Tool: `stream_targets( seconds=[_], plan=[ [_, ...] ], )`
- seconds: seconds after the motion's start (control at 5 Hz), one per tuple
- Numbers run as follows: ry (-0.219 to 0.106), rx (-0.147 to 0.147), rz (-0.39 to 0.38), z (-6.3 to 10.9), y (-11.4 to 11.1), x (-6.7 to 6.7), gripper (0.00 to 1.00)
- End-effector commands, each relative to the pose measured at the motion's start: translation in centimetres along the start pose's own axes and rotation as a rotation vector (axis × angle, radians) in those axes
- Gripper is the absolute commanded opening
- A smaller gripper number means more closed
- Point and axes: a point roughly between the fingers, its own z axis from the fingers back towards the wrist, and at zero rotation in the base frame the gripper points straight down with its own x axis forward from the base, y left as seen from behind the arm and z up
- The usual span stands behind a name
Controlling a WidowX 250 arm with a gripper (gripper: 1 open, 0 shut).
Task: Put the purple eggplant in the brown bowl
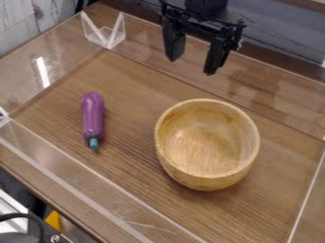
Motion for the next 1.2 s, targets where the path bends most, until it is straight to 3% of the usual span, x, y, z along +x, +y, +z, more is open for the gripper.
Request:
stream_targets(
  seconds=[0.0, 0.2, 0.6, 1.0],
  plan=[
    [0.018, -0.003, 0.007, -0.6, 0.1, -0.2, 1.0],
    [0.018, -0.001, 0.079, -0.9, 2.6, -1.3, 1.0],
    [-0.017, 0.022, 0.207, -0.6, 8.6, -3.6, 1.0],
    [-0.001, 0.028, 0.254, -1.8, 10.0, -4.5, 1.0]
  ],
)
